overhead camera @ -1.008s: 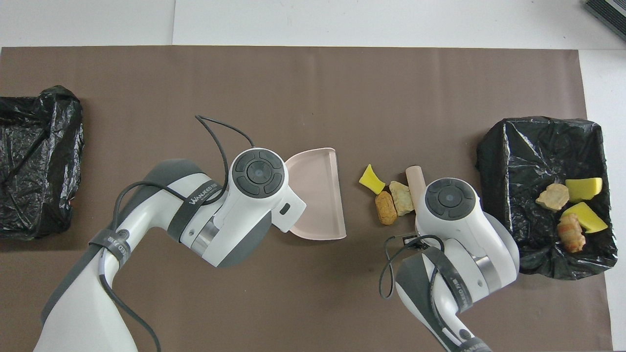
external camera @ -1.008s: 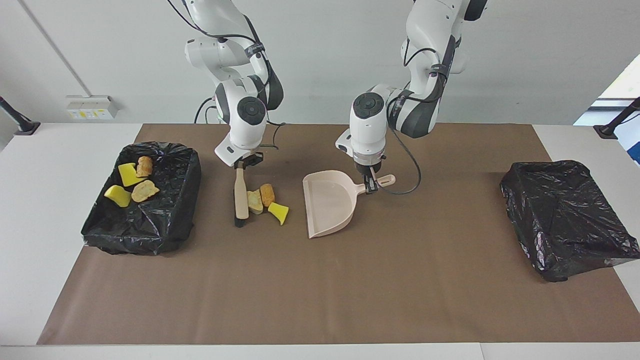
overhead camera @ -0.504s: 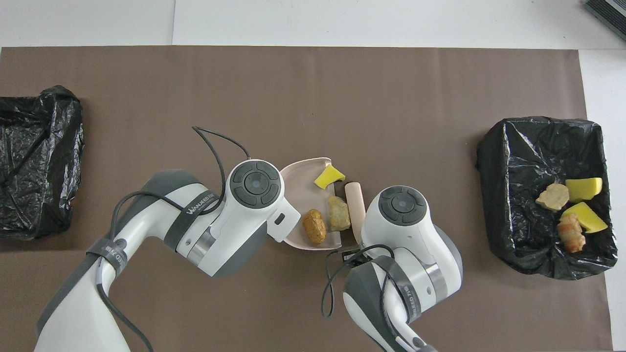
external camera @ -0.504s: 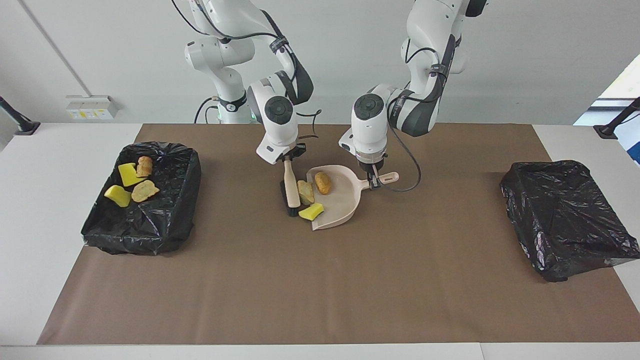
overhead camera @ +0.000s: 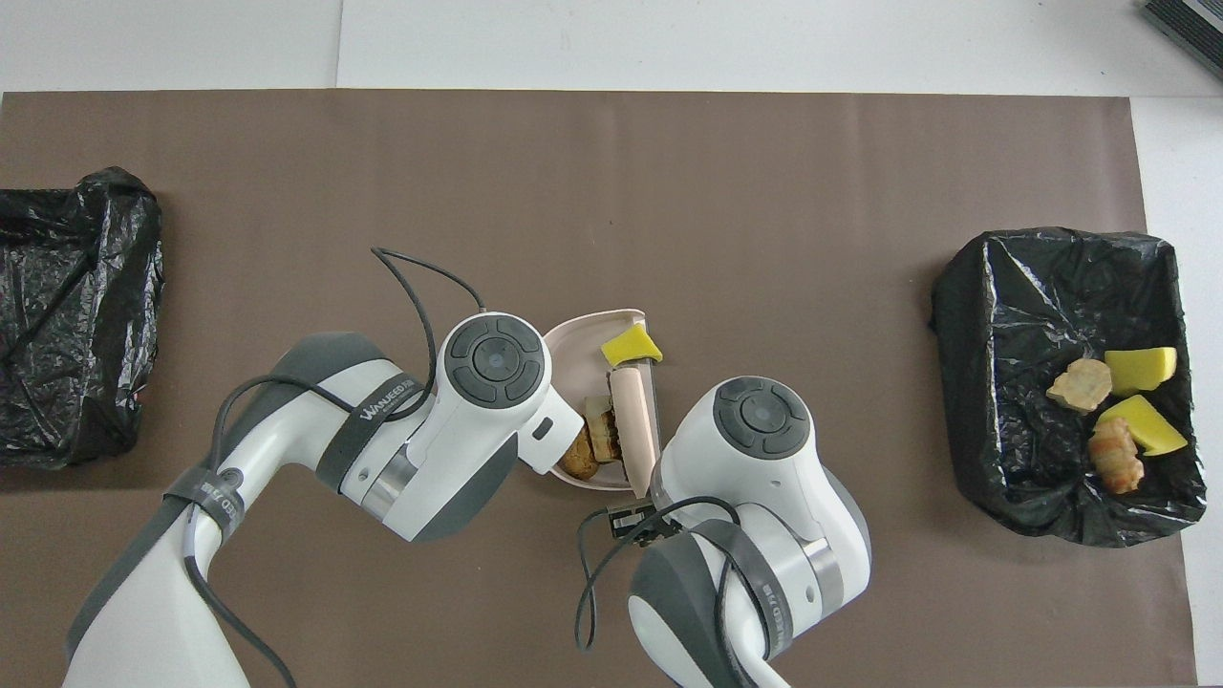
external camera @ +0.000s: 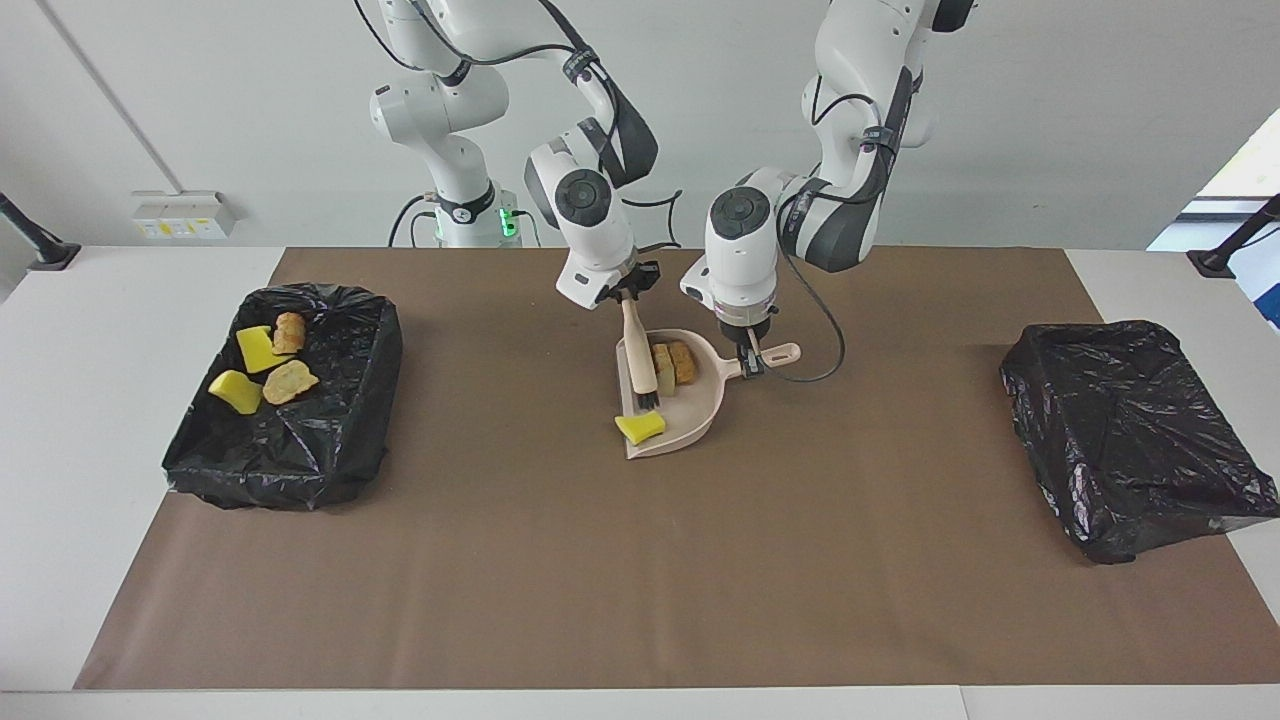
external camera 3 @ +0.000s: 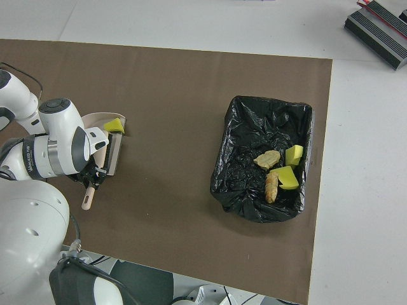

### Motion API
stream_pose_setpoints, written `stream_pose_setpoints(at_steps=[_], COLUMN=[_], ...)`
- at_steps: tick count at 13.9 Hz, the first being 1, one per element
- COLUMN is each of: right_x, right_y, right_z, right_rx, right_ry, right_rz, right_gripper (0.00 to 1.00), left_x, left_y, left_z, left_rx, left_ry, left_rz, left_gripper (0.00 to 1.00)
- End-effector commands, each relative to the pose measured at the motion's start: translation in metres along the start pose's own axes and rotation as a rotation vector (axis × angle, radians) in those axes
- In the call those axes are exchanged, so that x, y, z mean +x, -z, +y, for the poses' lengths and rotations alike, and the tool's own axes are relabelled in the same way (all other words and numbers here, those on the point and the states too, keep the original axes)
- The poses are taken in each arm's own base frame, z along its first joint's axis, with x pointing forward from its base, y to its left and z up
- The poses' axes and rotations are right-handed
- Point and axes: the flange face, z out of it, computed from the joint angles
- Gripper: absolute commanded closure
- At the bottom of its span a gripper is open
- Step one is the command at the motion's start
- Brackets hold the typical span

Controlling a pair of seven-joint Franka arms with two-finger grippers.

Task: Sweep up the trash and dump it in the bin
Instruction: 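Sweep the remaining crumbs into the dustpan with the right gripper's brush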

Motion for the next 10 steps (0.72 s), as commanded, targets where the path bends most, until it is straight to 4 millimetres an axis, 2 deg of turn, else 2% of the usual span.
stream_pose_setpoints(at_steps=[1, 3, 6, 7, 9, 10], right_x=[-0.015, -0.027, -0.046, -0.051, -0.060, -0.057], right_y=[0.054, 0.084, 0.119, 0.123, 0.117, 0.112], right_z=[0.024, 0.040, 0.062, 0.066, 0.080, 0.090], right_rx=[0.047, 0.030, -0.098, -0.147, -0.249, -0.286], right_ry=[0.044, 0.063, 0.066, 0.068, 0.077, 0.099], right_rz=[-0.001, -0.038, -0.060, -0.074, -0.078, -0.087], right_gripper=[1.00, 1.00, 1.00, 1.00, 1.00, 1.00], left_x=[-0.018, -0.022, -0.050, -0.059, -0.080, -0.098], left_y=[-0.003, -0.004, -0.002, -0.001, 0.002, 0.008], left_z=[-0.006, -0.009, -0.030, -0.035, -0.047, -0.055], left_rx=[0.025, 0.022, 0.016, 0.002, -0.025, -0.021], left_ry=[0.004, -0.034, -0.081, -0.068, -0.062, -0.054], left_rz=[0.000, 0.001, 0.023, 0.048, 0.103, 0.124], left_gripper=[1.00, 1.00, 1.00, 1.00, 1.00, 1.00])
